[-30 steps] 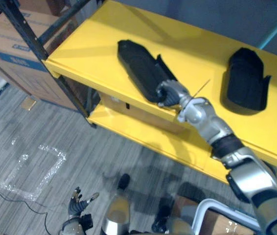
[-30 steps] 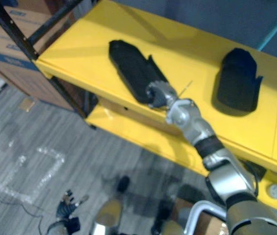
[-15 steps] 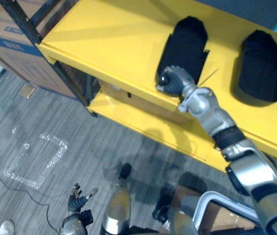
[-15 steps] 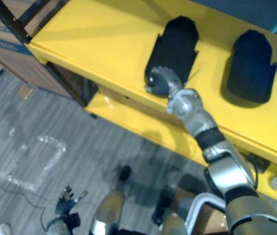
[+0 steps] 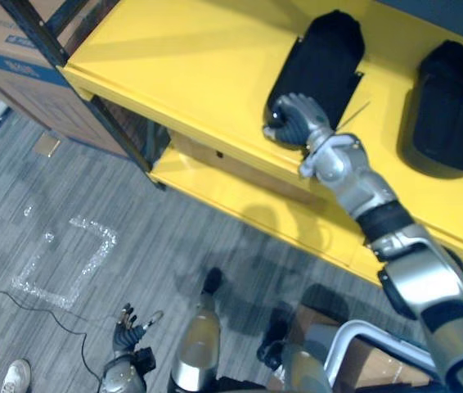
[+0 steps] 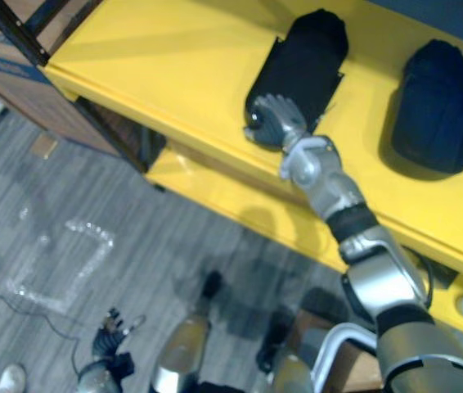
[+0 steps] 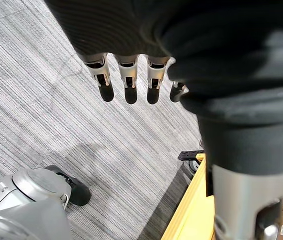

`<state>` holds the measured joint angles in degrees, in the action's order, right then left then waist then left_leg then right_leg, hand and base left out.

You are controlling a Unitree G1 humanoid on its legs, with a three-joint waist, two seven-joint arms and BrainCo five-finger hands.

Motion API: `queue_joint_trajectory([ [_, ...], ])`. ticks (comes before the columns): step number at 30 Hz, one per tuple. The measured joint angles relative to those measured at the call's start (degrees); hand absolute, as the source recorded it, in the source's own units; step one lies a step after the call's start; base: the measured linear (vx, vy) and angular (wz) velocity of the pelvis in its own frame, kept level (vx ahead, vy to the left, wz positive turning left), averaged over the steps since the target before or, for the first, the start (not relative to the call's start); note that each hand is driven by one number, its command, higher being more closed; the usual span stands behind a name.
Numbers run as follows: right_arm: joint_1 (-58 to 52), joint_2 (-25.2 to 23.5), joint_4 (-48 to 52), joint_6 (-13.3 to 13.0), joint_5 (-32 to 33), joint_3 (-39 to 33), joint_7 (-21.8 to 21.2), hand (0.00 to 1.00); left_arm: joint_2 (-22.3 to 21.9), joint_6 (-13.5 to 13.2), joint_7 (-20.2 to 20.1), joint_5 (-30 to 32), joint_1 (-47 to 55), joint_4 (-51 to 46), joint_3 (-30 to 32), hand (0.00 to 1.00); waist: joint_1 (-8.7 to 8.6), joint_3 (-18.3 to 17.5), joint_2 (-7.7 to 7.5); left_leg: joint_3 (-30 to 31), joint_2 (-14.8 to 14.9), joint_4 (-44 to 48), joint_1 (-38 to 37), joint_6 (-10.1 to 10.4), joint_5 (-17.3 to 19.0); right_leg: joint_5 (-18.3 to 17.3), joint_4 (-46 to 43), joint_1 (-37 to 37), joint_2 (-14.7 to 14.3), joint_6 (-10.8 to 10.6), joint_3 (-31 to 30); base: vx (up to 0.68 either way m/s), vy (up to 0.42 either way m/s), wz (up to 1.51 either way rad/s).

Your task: Walk over and take plastic housings, then place them on the shelf

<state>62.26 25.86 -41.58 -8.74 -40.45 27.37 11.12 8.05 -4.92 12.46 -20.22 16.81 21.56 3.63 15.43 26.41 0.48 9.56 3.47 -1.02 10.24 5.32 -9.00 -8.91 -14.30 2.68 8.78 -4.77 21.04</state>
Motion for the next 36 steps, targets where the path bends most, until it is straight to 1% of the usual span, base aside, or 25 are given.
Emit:
queue_joint_trajectory([
  [1,0.1,0.3,0.0,0.1,-1.0,0.5,0.9,0.0,0.0,0.0,0.0,0.0,0.0,0.0,0.0,0.0,0.17,0.0,0.0,-0.2,0.0,0.1,0.1,0.0,0.1,0.0,0.0,0.2,0.0,0.0,-0.3,-0.01,-0.015,-0.11],
  [3,0.0,0.7,0.0,0.4,-3.4,0.9,4.4,0.0,0.0,-0.1,0.0,0.0,0.0,0.0,0.0,0.0,0.19,0.0,0.0,-0.4,0.0,0.7,0.4,0.0,0.3,0.1,0.2,0.3,0.0,0.0,-0.5,0.0,-0.015,-0.06],
  [4,0.0,1.0,0.0,0.9,-5.0,0.9,7.7,0.0,0.0,-0.2,-0.1,0.0,-0.1,0.0,0.0,0.0,0.18,0.0,-0.03,-0.4,0.0,0.7,0.5,0.0,0.3,0.2,0.3,0.3,-0.1,0.0,-0.5,0.0,0.0,0.0],
  [5,0.0,1.2,0.1,1.3,-5.8,0.8,9.8,0.0,0.1,-0.4,-0.1,0.0,-0.1,0.0,0.0,0.0,0.17,0.2,-0.1,-0.4,0.0,0.7,0.5,0.0,0.3,0.3,0.5,0.3,-0.2,-0.1,-0.6,0.0,0.0,0.0],
  [8,0.0,1.7,1.9,1.9,-6.3,-0.6,15.0,0.0,0.1,-0.5,-0.2,0.0,-0.3,0.0,-0.1,0.0,0.04,1.1,-0.29,-0.7,0.4,0.7,0.6,0.1,0.2,1.4,1.4,0.0,-0.8,0.1,-0.8,0.01,-0.023,-0.06],
  [9,-0.1,1.7,3.0,1.9,-6.3,-1.4,15.8,0.0,0.2,-0.5,-0.2,0.0,-0.5,0.0,-0.2,0.0,-0.01,1.4,-0.28,-0.8,0.5,0.7,0.6,0.2,0.2,1.6,1.7,0.0,-0.8,0.1,-0.9,0.01,-0.025,-0.11],
  [11,-1.3,1.7,9.3,2.6,-6.3,-5.1,20.4,0.0,0.2,-0.6,-0.3,0.0,-1.2,0.1,-0.6,0.0,-0.38,2.2,-0.25,-1.3,0.8,0.6,0.4,0.2,0.2,1.9,2.0,0.0,-1.1,0.2,-1.2,0.0,-0.02,-0.11],
  [12,-2.0,1.6,11.2,2.6,-6.2,-6.2,21.4,0.0,0.2,-0.7,-0.4,0.0,-1.2,0.1,-0.8,0.0,-0.38,2.2,-0.25,-1.6,0.8,0.6,0.2,0.2,0.3,1.9,2.0,-0.1,-1.1,0.2,-1.5,0.01,-0.018,-0.19],
  [14,-5.9,0.7,19.5,2.7,-6.2,-9.2,24.2,0.0,0.2,-1.0,-0.5,0.2,-1.1,0.1,-2.1,0.0,-0.75,2.2,-0.27,-2.7,0.8,0.6,-1.3,0.2,0.7,2.0,2.3,-1.0,-1.1,0.1,-2.5,0.03,-0.015,-0.25],
  [15,-8.3,0.2,23.9,2.5,-6.2,-10.1,25.3,0.0,0.1,-1.2,-0.6,0.5,-1.1,0.2,-2.6,0.0,-1.34,2.1,-0.27,-3.2,0.9,0.6,-2.1,0.2,0.9,2.0,2.7,-1.7,-1.1,0.1,-2.6,0.01,-0.012,-0.17],
  [17,-11.5,-1.6,29.0,1.8,-6.3,-10.4,25.7,0.0,0.0,-2.0,-1.0,0.6,-1.2,1.2,-2.9,0.0,-2.7,2.0,-0.46,-3.9,0.9,0.5,-2.6,0.2,1.1,2.3,3.0,-1.9,-1.4,0.1,-3.5,-0.01,-0.003,-0.2],
  [18,-12.5,-2.0,30.3,1.2,-6.2,-10.4,25.7,0.0,0.0,-2.3,-1.0,0.7,-1.3,1.7,-3.1,0.0,-3.04,2.0,-0.47,-4.2,1.0,0.5,-2.7,0.2,1.2,2.5,3.2,-1.9,-1.7,0.1,-3.9,-0.01,-0.014,-0.23],
  [19,-15.1,-3.0,32.7,-0.1,-5.5,-9.9,24.9,0.0,0.1,-2.6,-1.0,1.1,-1.2,2.8,-3.7,0.0,-3.77,1.9,-0.48,-4.6,1.1,0.3,-2.9,0.2,1.2,2.8,3.6,-2.0,-1.8,0.2,-4.0,0.0,-0.023,-0.26],
  [21,-18.4,-3.9,35.0,-1.3,-4.1,-7.6,22.1,0.0,0.0,-2.6,-1.0,2.6,-1.3,4.3,-4.7,0.0,-3.92,1.9,-0.6,-5.7,1.4,-0.5,-4.3,0.2,1.2,3.0,4.1,-2.5,-2.0,0.1,-5.0,0.01,-0.015,-0.26],
  [22,-20.6,-4.6,35.8,-2.2,-2.3,-6.0,19.3,0.0,0.0,-2.7,-1.1,3.4,-1.2,5.2,-5.0,0.0,-4.24,1.0,-0.89,-5.9,1.4,-0.6,-4.5,0.2,1.2,3.1,4.3,-2.6,-2.0,0.1,-5.3,0.01,-0.01,-0.1],
  [23,-21.6,-4.9,36.4,-2.4,-1.5,-5.3,17.9,0.0,0.0,-2.8,-1.4,3.5,-1.2,5.6,-5.0,0.0,-4.36,0.4,-1.06,-5.9,1.4,-0.7,-4.4,0.2,1.2,3.1,4.4,-2.7,-2.0,0.1,-5.3,0.02,-0.009,-0.03],
  [24,-23.3,-5.7,37.3,-2.4,1.1,-4.1,15.5,0.0,0.0,-3.1,-1.4,5.1,-1.1,6.2,-4.8,0.0,-4.69,-0.8,-1.56,-6.0,1.5,-0.8,-4.4,0.2,1.2,3.3,5.0,-2.8,-2.0,0.0,-5.4,0.03,-0.002,0.0],
  [26,-26.0,-7.0,39.7,-2.7,7.4,-3.6,11.7,0.0,0.1,-3.8,-1.5,5.6,-0.9,6.7,-4.8,0.0,-5.04,-2.7,-2.39,-6.1,1.4,-0.9,-4.4,0.2,1.3,3.5,5.5,-2.9,-2.0,-0.1,-5.5,0.03,-0.001,-0.03],
  [27,-27.3,-7.2,41.0,-2.7,11.2,-3.6,9.6,0.0,0.1,-3.9,-1.5,5.6,-0.9,6.8,-4.8,0.0,-5.28,-3.5,-2.8,-6.4,1.4,-1.0,-4.7,0.2,1.3,3.8,5.9,-3.2,-2.0,-0.2,-5.6,0.01,-0.004,-0.08],
  [29,-28.0,-7.4,41.1,-2.5,13.3,-3.7,8.5,0.0,0.1,-4.0,-1.6,5.6,-0.9,6.8,-4.8,0.0,-5.41,-3.7,-2.95,-6.9,1.3,-1.4,-5.8,0.1,1.3,3.9,6.0,-3.9,-2.0,-0.2,-5.9,-0.01,0.001,-0.12],
  [31,-29.8,-7.5,41.1,-1.2,17.4,-3.9,6.6,0.0,0.2,-4.0,-1.6,5.8,-0.9,7.0,-4.8,0.0,-6.03,-4.8,-3.16,-7.0,1.1,-1.6,-6.2,-0.1,1.5,3.9,6.2,-4.2,-1.8,-0.4,-6.2,-0.05,0.01,-0.05],
  [33,-31.0,-7.8,41.1,-0.5,20.3,-4.3,5.0,0.0,0.3,-4.2,-1.6,7.3,-0.8,7.4,-4.7,0.0,-6.43,-5.2,-3.26,-7.1,1.1,-1.6,-6.2,-0.3,1.6,4.0,6.4,-4.2,-1.8,-0.4,-6.5,-0.04,0.014,-0.02],
  [34,-31.8,-8.1,41.1,-0.1,22.3,-4.8,3.6,0.0,0.4,-4.3,-1.6,7.7,-0.5,7.8,-4.7,0.0,-6.7,-5.5,-3.33,-7.2,1.0,-1.7,-6.3,-0.3,1.6,4.0,6.8,-4.1,-1.8,-0.5,-6.8,-0.05,0.014,-0.07],
  [35,-32.8,-8.1,41.1,-0.2,24.3,-5.7,1.1,0.0,0.4,-4.3,-1.6,7.8,-0.1,7.9,-4.7,0.0,-6.74,-5.9,-3.34,-7.4,1.0,-1.8,-6.3,-0.3,1.6,4.1,7.0,-4.0,-1.8,-0.5,-6.9,-0.05,0.011,-0.08],
  [36,-33.2,-8.1,41.1,-0.2,24.9,-6.0,-0.1,0.0,0.4,-4.3,-1.6,7.8,0.1,7.9,-4.7,0.0,-6.78,-6.1,-3.33,-7.4,1.0,-1.8,-6.3,-0.3,1.6,4.2,7.0,-4.0,-1.7,-0.5,-6.9,-0.01,0.002,-0.06],
])
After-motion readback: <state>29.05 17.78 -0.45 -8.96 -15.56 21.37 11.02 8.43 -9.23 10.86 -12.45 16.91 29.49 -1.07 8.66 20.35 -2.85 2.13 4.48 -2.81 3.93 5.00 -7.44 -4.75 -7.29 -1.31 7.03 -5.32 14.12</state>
